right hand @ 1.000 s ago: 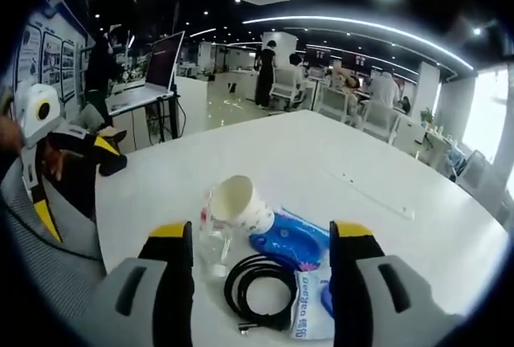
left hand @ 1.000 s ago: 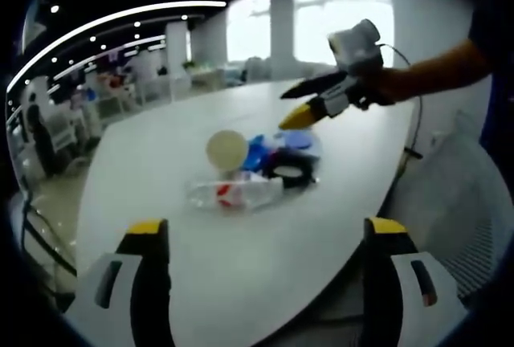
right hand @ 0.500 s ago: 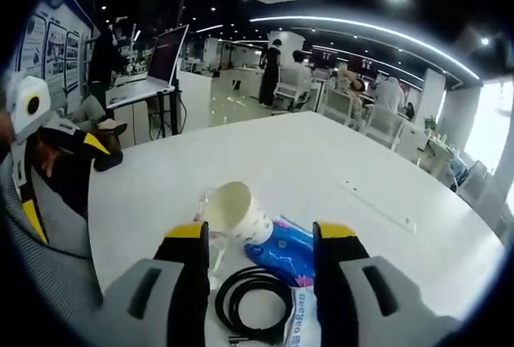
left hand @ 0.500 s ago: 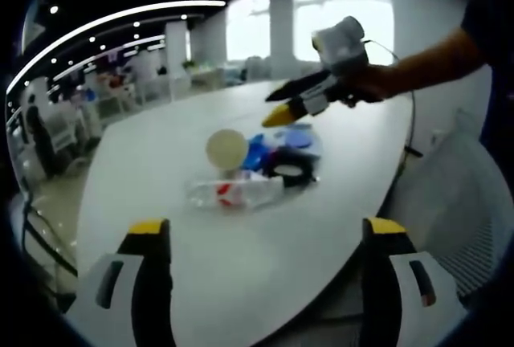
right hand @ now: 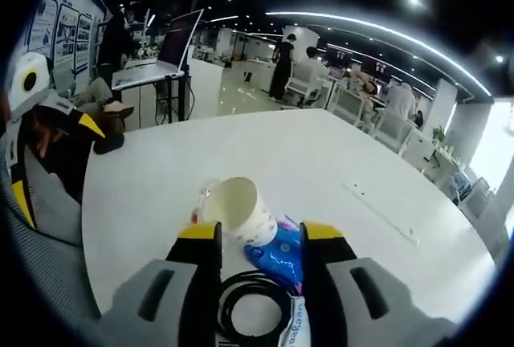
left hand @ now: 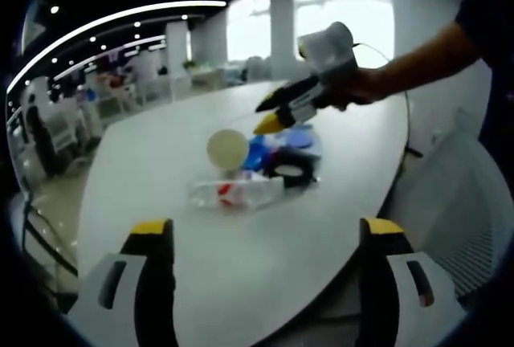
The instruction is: Arrange the tabletop items into an orderly group along one side of the table until the central work area is clear of visible clutter.
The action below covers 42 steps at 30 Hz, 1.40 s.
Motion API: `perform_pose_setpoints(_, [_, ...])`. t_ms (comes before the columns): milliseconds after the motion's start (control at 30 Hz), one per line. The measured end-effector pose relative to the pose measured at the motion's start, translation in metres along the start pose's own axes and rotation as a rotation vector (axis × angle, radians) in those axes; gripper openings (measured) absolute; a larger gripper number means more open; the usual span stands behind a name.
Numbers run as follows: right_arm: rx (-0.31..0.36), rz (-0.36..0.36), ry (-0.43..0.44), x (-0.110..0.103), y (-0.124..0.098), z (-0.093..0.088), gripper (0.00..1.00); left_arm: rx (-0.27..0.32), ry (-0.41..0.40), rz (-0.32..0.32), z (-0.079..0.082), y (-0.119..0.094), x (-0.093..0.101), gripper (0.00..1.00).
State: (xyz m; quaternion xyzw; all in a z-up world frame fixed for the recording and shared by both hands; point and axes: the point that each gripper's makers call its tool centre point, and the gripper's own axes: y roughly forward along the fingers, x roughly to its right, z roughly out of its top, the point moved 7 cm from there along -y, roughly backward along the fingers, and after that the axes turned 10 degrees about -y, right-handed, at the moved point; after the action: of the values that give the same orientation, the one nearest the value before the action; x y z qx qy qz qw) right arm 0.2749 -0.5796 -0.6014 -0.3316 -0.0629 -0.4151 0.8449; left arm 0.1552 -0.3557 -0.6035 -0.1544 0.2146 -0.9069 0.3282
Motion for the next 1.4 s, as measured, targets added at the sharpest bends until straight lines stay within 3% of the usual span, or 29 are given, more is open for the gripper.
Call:
perform_pose_setpoints(900, [-0.015, 0.004, -0.065, 0.003, 0.026, 0.012, 0.27, 0.006, -0.009, 0.013, 0.0, -0.002, -0.002, 0.88])
perform_pose_setpoints(1400, [-0.062, 0.012, -0.067, 0.003, 0.042, 0.006, 0.19, 0.005, -0.014, 0.019, 0.0, -0.001, -0.004, 0.88])
